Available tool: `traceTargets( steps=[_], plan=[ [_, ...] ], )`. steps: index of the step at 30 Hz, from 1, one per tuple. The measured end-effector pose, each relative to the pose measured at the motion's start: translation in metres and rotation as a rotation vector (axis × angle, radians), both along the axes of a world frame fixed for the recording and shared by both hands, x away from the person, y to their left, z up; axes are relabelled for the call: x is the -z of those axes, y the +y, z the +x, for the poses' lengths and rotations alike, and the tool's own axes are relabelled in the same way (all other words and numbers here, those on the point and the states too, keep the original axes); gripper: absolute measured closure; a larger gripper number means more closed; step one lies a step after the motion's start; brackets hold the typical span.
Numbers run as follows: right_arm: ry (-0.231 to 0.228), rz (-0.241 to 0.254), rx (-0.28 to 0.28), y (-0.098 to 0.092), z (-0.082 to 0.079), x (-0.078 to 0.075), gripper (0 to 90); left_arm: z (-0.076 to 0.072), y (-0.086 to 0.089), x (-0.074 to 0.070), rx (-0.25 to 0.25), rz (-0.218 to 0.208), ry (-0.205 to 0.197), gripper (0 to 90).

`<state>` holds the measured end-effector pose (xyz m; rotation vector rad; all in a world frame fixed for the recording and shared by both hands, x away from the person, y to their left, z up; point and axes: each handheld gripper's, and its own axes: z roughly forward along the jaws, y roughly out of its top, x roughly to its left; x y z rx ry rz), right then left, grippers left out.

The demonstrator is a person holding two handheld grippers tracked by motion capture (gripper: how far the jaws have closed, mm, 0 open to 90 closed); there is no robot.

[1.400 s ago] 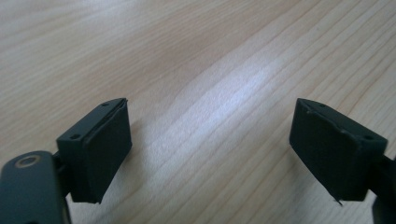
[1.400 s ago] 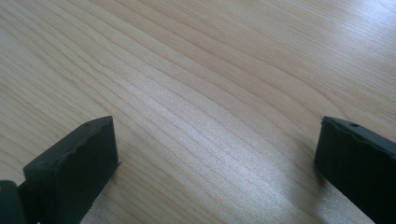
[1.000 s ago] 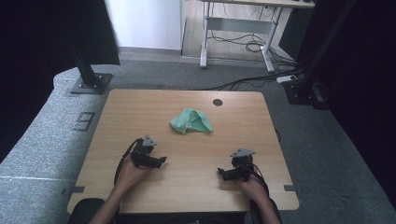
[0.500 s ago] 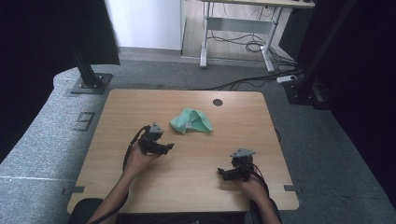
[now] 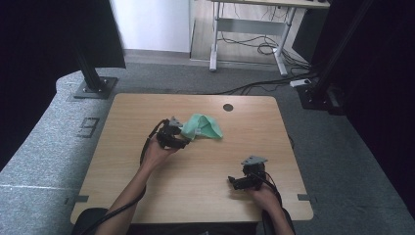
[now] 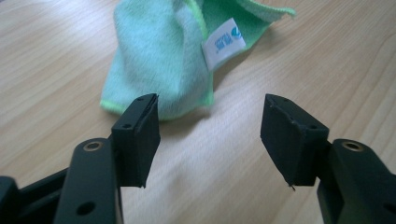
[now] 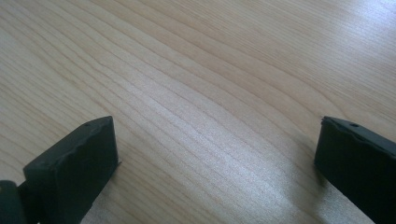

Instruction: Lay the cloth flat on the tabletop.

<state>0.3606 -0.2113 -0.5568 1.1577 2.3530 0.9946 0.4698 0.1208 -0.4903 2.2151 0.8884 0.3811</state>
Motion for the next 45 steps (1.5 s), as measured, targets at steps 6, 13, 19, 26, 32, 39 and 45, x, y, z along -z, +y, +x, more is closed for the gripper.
traceTargets(
  steps=[6, 13, 19, 26, 32, 39, 45],
  plan=[
    [-0.002, -0.001, -0.001, 0.000, 0.000, 0.000, 0.0, 0.014, -0.013, 0.002, 0.023, 0.024, -0.012, 42.0],
    [-0.002, 0.000, -0.001, 0.000, 0.000, 0.000, 0.0, 0.029, -0.020, 0.011, 0.022, 0.071, -0.001, 57.6],
    [-0.002, 0.000, -0.002, 0.000, 0.000, 0.000, 0.0, 0.036, -0.016, 0.020, 0.010, 0.043, 0.057, 83.7],
    [-0.002, -0.001, -0.002, 0.000, 0.000, 0.000, 0.0, 0.030, -0.017, 0.011, 0.028, 0.019, 0.069, 87.9],
    [-0.002, -0.001, -0.001, 0.000, 0.000, 0.000, 0.0, 0.019, -0.017, -0.007, 0.046, -0.024, 0.065, 87.9],
    [-0.003, 0.000, -0.006, 0.000, 0.000, 0.000, 0.0, 0.004, -0.008, -0.044, 0.074, -0.103, 0.043, 88.0],
    [-0.004, 0.000, -0.011, -0.001, 0.001, 0.000, 0.0, 0.002, 0.002, -0.062, 0.047, -0.138, 0.017, 88.0]
  ],
)
